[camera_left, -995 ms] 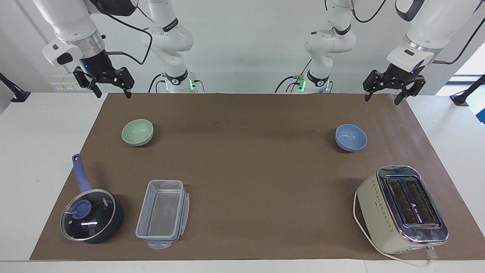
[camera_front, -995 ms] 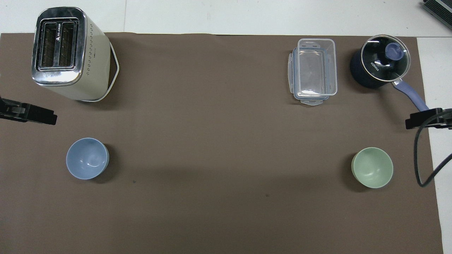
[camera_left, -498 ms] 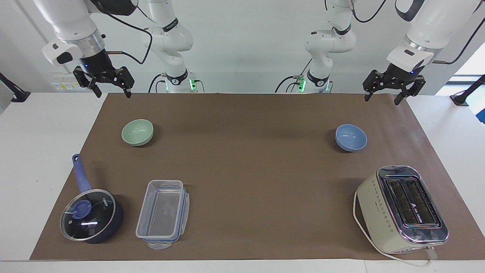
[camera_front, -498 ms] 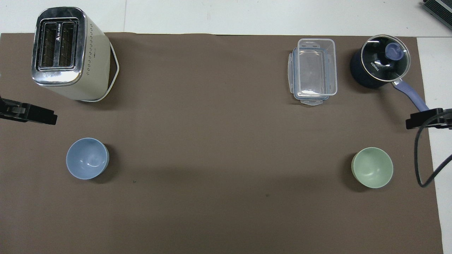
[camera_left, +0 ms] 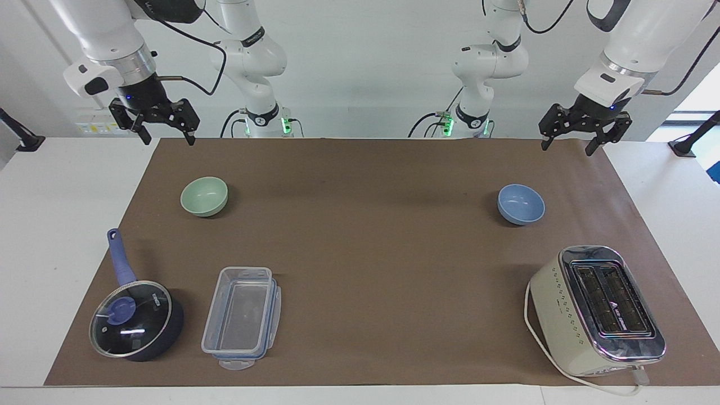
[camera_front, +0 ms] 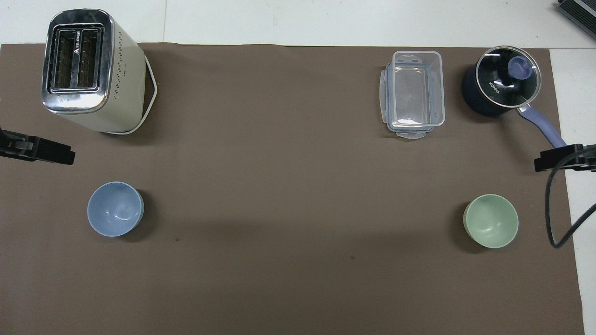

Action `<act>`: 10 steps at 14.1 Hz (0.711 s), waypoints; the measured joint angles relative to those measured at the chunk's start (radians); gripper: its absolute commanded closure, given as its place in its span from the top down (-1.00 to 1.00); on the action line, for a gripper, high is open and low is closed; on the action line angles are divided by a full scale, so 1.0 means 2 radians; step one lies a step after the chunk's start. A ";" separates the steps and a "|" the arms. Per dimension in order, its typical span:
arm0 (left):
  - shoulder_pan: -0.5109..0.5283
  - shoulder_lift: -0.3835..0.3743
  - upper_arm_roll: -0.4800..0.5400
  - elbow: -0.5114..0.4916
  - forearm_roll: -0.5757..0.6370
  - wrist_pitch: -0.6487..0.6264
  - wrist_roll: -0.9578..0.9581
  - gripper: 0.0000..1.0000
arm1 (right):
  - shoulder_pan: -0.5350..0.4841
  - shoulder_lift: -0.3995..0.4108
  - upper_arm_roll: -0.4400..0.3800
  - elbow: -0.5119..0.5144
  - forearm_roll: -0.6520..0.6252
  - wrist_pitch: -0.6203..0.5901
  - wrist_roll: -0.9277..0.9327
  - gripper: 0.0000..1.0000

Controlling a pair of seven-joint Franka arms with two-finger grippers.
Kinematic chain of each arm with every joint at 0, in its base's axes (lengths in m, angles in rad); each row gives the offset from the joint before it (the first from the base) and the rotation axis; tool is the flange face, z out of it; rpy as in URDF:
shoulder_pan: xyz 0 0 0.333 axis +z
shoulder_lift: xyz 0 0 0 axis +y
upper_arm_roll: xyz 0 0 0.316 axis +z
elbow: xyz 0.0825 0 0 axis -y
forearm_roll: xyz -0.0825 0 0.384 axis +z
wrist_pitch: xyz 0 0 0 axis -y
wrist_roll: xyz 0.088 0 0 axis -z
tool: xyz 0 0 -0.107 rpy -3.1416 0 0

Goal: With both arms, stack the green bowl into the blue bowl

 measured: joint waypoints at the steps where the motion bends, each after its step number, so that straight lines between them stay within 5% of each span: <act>1: 0.000 0.000 0.001 -0.005 0.000 0.000 0.000 1.00 | -0.001 0.000 0.000 -0.005 0.000 0.002 0.000 1.00; 10: 0.063 -0.020 0.005 -0.117 -0.005 0.074 0.073 1.00 | -0.012 0.001 -0.001 -0.095 0.000 0.082 -0.006 1.00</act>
